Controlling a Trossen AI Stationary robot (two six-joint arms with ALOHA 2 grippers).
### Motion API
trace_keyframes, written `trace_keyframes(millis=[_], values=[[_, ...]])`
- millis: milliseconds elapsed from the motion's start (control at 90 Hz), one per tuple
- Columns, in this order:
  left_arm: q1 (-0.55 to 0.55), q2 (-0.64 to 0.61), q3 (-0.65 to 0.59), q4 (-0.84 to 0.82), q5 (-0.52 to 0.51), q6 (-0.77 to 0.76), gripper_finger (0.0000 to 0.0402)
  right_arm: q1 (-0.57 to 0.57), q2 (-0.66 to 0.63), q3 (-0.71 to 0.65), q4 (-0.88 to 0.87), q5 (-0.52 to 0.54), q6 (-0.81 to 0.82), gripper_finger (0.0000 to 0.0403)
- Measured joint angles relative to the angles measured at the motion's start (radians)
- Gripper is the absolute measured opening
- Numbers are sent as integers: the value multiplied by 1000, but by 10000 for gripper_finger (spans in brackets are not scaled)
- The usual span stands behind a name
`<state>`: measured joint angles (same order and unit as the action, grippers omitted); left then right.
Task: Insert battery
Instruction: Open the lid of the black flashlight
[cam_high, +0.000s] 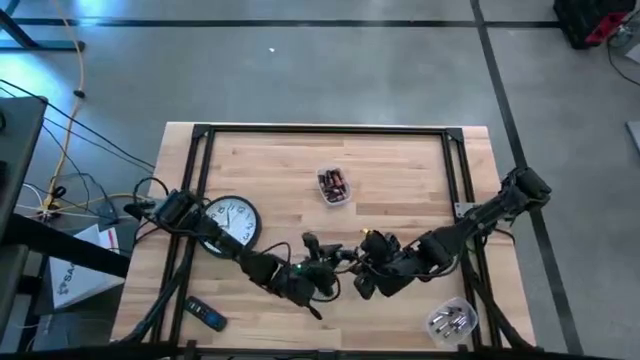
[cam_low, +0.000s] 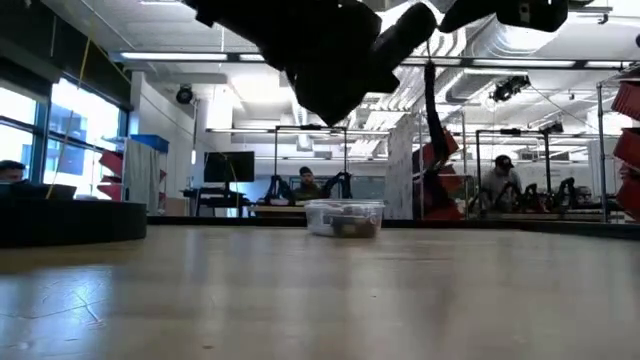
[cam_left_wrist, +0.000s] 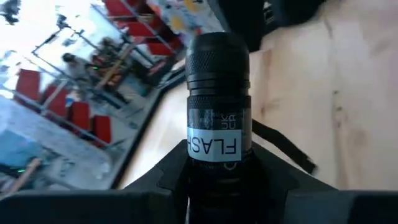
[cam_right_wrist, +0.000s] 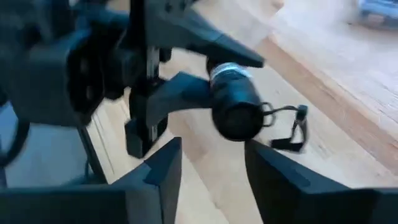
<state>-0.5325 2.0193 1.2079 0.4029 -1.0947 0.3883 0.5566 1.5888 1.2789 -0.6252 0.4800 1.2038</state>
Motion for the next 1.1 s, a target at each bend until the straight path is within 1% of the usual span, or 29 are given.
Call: trace_keyframes(millis=[100,289,456,711,922,1100], values=[[-8,0,0,66,1,55,98,-14,0,0,10,12,60,172],[-18,0,0,98,-15,105,98,-46,0,0,26,4,159,170],[-19,0,0,97,-27,105,98,-61,0,0,50,-19,158,157],[-19,0,0,90,-38,101,98,-59,0,0,61,-19,149,121],[-19,0,0,89,-62,95,98,-57,0,0,73,-52,122,119],[-19,0,0,89,-78,95,98,-57,0,0,73,-42,120,119]])
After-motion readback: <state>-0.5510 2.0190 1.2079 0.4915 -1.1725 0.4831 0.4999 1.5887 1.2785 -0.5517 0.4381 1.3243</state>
